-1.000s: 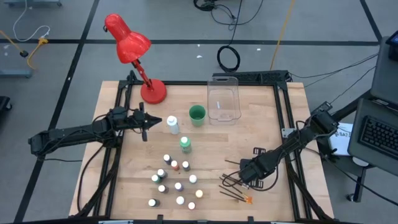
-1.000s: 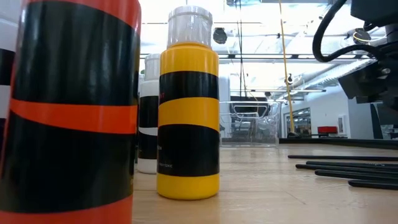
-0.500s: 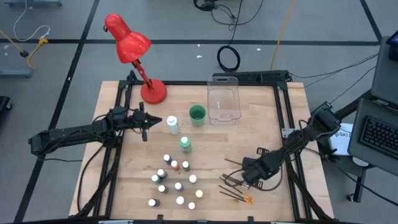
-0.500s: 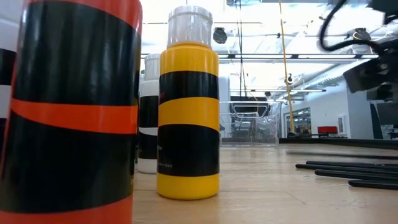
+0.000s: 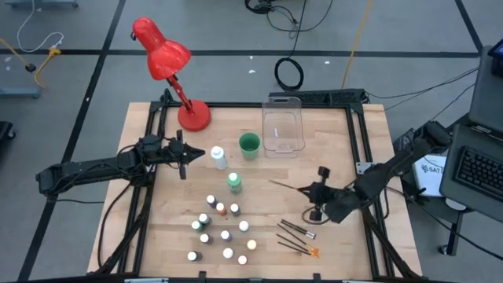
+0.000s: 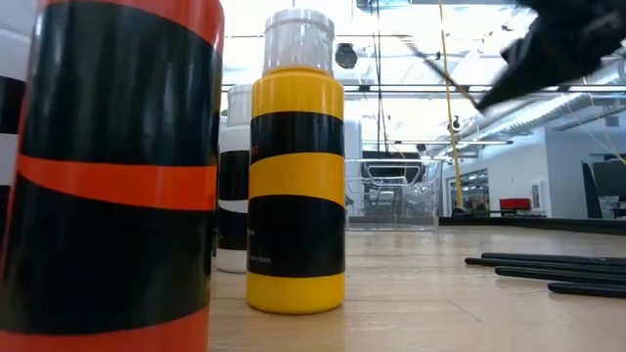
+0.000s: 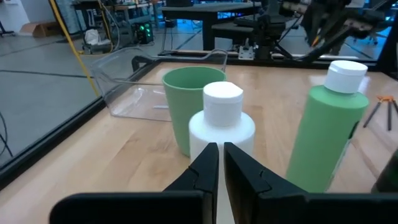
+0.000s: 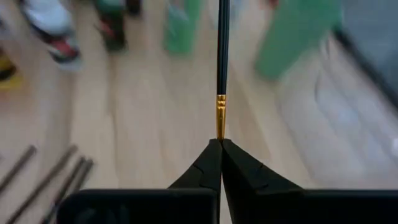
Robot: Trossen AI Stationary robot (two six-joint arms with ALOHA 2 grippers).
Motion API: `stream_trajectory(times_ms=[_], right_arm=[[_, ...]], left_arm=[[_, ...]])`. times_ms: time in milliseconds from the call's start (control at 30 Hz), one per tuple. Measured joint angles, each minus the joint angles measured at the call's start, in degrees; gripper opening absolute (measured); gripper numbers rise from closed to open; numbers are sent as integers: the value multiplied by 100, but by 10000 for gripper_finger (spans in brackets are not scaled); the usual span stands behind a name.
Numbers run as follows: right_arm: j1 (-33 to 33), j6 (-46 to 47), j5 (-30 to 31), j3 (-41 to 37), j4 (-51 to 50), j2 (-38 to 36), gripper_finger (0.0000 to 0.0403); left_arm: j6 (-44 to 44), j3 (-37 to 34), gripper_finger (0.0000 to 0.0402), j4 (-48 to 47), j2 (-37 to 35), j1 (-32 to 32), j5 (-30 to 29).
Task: Pick & Place Paint Supplies
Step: Put the orange paint brush into the green cup
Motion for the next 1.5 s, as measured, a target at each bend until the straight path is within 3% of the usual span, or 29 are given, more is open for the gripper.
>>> stream_trajectory(times_ms=[100,167,267,333,500,667,1233,1367,1500], right_arm=[[-218,-1766,-369,-532,2391,-117,0],[-433,-2724,-921,-1004,3956,-119,0],[-938,-3387,-1797,-1650,5790,45,0],[-1306,-3527,-2254,-1917,6456,188,0],[-1982,-3302,-2867,-2009,6764,621,0],[-2139,-3398,-3728,-1986,7609,1201,0],[-2010,-3106,-3708,-1980,8324,2530,0],[-2024,-3104,-3693,-1978,8541,2548,0],[-2022,-3102,-3707,-1978,8534,2549,0]], left_arm=[[40,0,26,30,15,-62,0],[43,0,26,55,29,-102,-2],[44,0,26,48,32,-134,-4],[75,0,26,55,32,-150,-4],[133,-1,26,175,36,-152,-2],[49,0,26,199,60,-157,-2],[-165,0,26,516,450,-550,18],[-624,0,26,1181,824,-977,-4],[-605,2,26,2500,1251,-1558,41]])
